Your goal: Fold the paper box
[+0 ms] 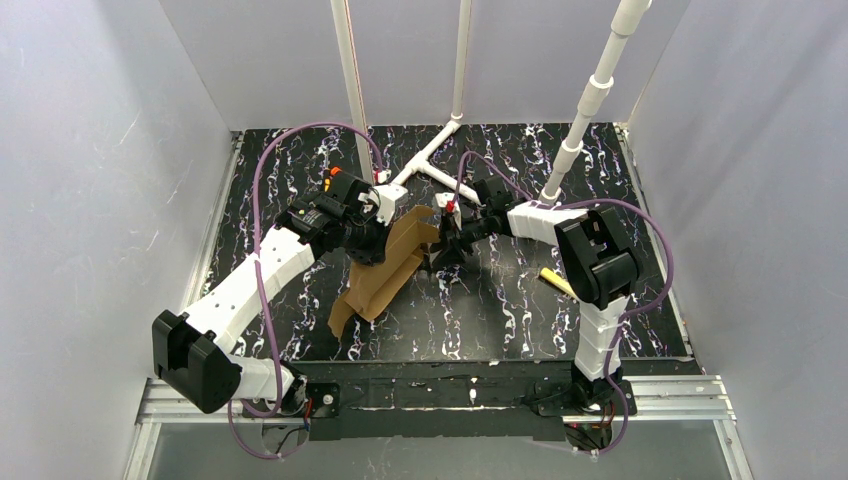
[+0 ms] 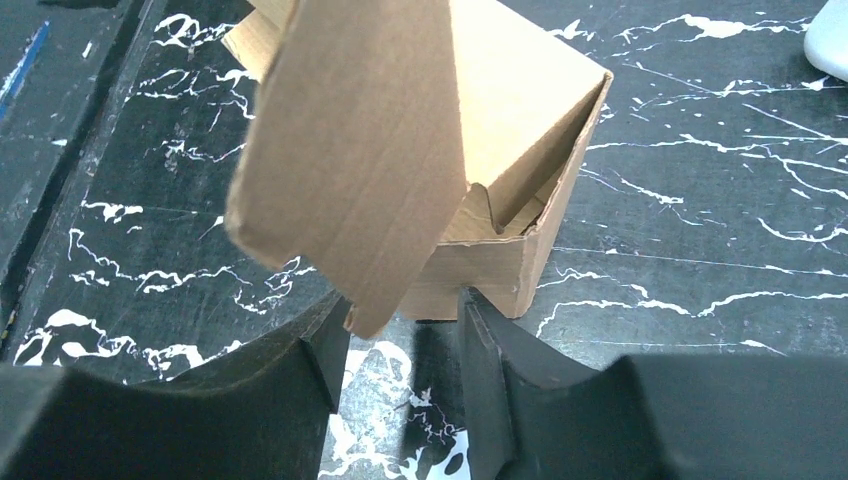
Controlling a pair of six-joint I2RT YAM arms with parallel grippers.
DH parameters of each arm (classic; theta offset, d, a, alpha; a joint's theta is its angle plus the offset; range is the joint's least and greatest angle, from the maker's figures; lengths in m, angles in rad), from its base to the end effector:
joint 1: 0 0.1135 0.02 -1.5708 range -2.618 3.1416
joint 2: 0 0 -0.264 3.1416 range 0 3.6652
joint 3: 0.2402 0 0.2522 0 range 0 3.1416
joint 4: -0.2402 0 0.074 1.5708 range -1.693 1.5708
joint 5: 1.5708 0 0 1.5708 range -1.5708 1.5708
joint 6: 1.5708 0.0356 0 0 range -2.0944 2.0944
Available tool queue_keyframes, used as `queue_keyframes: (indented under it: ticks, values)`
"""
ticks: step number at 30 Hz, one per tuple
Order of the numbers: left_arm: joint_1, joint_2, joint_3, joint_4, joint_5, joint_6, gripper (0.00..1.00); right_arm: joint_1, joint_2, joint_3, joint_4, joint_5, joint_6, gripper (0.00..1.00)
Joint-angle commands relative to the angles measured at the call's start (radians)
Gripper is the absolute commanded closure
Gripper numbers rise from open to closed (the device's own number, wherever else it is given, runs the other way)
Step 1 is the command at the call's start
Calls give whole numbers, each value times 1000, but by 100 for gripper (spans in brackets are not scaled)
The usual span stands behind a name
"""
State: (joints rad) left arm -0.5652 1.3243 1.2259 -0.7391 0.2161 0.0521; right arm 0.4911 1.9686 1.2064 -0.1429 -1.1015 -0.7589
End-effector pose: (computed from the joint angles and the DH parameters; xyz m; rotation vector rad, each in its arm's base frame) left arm 0.2307 -0.1554 0.3243 0.8382 2.2941 -0.4938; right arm 0.3347 0.2150 0.1603 -1.5859 1.4382 1.1780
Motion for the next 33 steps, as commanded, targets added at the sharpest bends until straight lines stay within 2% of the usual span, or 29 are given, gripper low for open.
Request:
queue_keyframes:
  ticks: [1, 5, 12, 17, 22, 27, 33]
  values:
    - [-4, 1, 26, -30, -19, 10, 100, 0, -60, -19, 106, 17, 82, 51]
    - [-4, 2, 24, -27, -17, 10, 100, 3, -58, -37, 239, 55, 179, 65]
    - [-4, 14, 35, -26, -11, 6, 100, 20, -71, -116, 467, 122, 323, 68]
    - [-4, 14, 36, -26, -9, 11, 100, 23, -77, -205, 720, 158, 451, 74]
    - [-4, 12, 36, -26, -14, 12, 100, 23, -77, -292, 967, 172, 557, 70]
    - [-4, 9, 35, -26, -17, 12, 100, 23, -61, -344, 1144, 195, 615, 65]
    - [-4, 8, 33, -22, -15, 13, 100, 27, -38, -376, 1266, 241, 647, 57]
